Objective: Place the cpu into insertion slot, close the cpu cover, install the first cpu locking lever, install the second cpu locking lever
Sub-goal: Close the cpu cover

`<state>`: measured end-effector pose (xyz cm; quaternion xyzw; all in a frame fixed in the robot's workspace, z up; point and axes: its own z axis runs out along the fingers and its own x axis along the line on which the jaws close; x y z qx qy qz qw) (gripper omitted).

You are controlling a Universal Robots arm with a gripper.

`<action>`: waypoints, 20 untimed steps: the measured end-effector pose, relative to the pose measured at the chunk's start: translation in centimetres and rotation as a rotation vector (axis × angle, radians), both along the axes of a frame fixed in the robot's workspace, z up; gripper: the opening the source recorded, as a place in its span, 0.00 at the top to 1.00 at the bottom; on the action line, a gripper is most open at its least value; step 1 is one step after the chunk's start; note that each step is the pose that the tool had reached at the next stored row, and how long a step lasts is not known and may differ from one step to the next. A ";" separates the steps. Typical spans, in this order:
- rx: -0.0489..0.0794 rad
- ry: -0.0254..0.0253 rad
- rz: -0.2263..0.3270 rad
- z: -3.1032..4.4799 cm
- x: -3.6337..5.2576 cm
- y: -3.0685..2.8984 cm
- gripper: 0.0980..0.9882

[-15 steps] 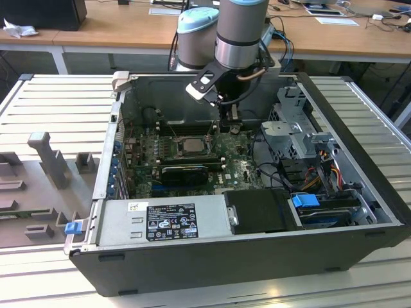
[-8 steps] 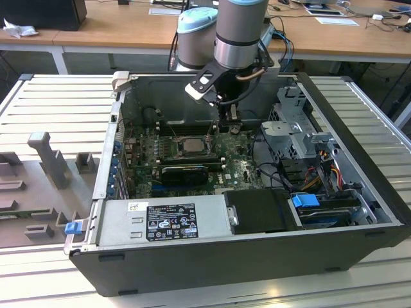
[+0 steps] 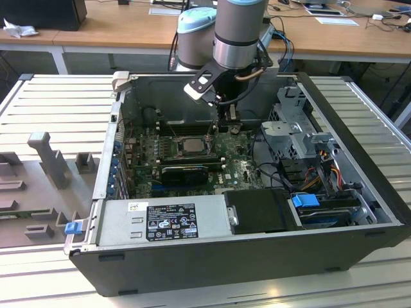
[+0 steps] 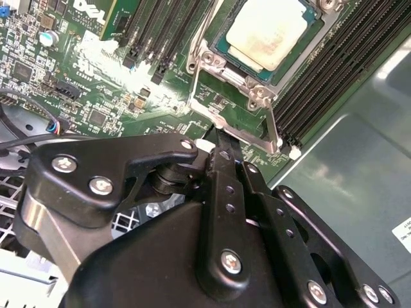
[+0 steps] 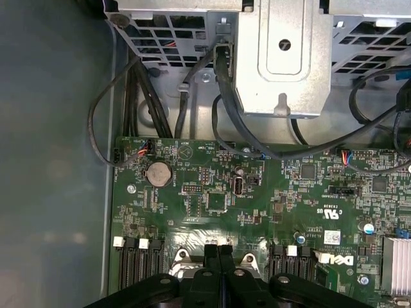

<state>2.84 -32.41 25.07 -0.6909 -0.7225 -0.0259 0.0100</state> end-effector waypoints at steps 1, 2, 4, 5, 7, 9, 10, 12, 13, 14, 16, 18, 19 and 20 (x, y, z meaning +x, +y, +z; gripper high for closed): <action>0.000 0.0000 0.000 0.00 -0.02 0.00 0.99; 0.000 0.0000 0.000 0.00 -0.04 0.00 0.99; 0.000 0.0000 0.000 0.00 -0.07 0.00 0.99; 0.000 0.0000 0.000 0.00 -0.09 0.00 0.99; 0.000 0.0000 0.000 0.00 -0.14 0.00 0.99; 0.000 0.0000 0.000 0.00 -0.20 0.00 0.99; 0.000 0.0000 0.000 0.00 -0.22 0.00 0.99; 0.000 0.0000 0.000 0.00 -0.24 0.00 0.99; 0.000 0.0000 0.000 0.00 -0.25 0.00 0.99; 0.000 0.0000 0.000 0.00 -0.27 0.00 0.99; 0.000 0.0000 0.000 -0.01 -0.31 0.00 0.99; 0.000 0.0000 0.000 -0.01 -0.35 0.00 0.99; 0.000 0.0000 0.000 -0.01 -0.37 0.00 0.99; 0.000 0.0000 0.000 -0.01 -0.38 0.00 0.99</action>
